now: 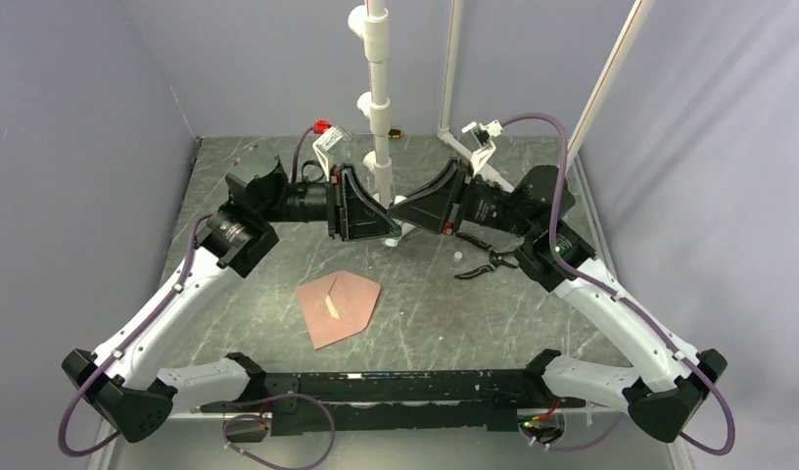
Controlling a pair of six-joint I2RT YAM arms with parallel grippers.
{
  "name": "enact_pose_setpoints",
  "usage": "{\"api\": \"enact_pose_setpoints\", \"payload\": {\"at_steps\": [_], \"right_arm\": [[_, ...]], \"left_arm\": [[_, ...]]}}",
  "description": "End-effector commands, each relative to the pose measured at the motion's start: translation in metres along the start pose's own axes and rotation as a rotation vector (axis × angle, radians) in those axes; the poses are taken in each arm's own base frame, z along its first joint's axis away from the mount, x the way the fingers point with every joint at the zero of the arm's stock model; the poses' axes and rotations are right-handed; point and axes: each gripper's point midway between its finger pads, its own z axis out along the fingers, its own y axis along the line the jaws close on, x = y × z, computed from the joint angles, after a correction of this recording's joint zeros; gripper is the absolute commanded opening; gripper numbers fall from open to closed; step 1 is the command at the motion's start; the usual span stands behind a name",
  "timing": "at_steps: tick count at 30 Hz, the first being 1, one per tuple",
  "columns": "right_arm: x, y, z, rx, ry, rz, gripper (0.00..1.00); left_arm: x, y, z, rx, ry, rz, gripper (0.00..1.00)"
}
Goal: Place the letter into the envelope and seal it
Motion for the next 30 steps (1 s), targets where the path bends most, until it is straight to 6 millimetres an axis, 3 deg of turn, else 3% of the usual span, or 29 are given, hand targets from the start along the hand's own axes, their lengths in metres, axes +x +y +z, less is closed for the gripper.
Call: {"api": "enact_pose_setpoints", "payload": {"at_steps": [1,5,7,8,10,13,15,20,25,30], "right_arm": [[-0.007,0.004,0.008,-0.035,-0.044,-0.029,0.00],[-0.005,0.002,0.009,-0.034,-0.039,-0.021,0.00],[-0.004,0.000,0.008,-0.021,-0.033,-0.019,0.02],[-0.004,0.000,0.008,-0.014,-0.034,-0.019,0.11],[-0.007,-0.001,0.004,0.006,-0.059,-0.028,0.45],[-0.012,-0.005,-0.009,0.059,-0.132,-0.061,0.81],[-0.016,-0.008,-0.017,0.094,-0.182,-0.095,0.89],[0.000,-0.015,-0.016,0.078,-0.157,-0.095,0.90],[0.005,-0.020,-0.001,0.062,-0.123,-0.039,0.74],[-0.003,-0.010,0.008,0.003,-0.137,-0.011,0.63]], "left_arm": [[-0.008,0.000,0.006,-0.019,-0.019,-0.033,0.25],[-0.009,0.003,0.006,-0.044,-0.022,-0.038,0.03],[-0.011,0.006,0.005,-0.066,-0.039,-0.033,0.02],[-0.012,0.006,0.003,-0.072,-0.049,-0.022,0.02],[-0.014,0.006,0.000,-0.093,-0.078,0.005,0.03],[-0.019,0.013,-0.007,-0.156,-0.140,0.055,0.02],[-0.026,0.016,-0.012,-0.196,-0.193,0.083,0.02],[-0.046,0.016,-0.019,-0.233,-0.321,0.119,0.02],[-0.061,0.005,-0.022,-0.197,-0.407,0.115,0.02],[-0.060,0.003,-0.019,-0.175,-0.401,0.079,0.02]]}}
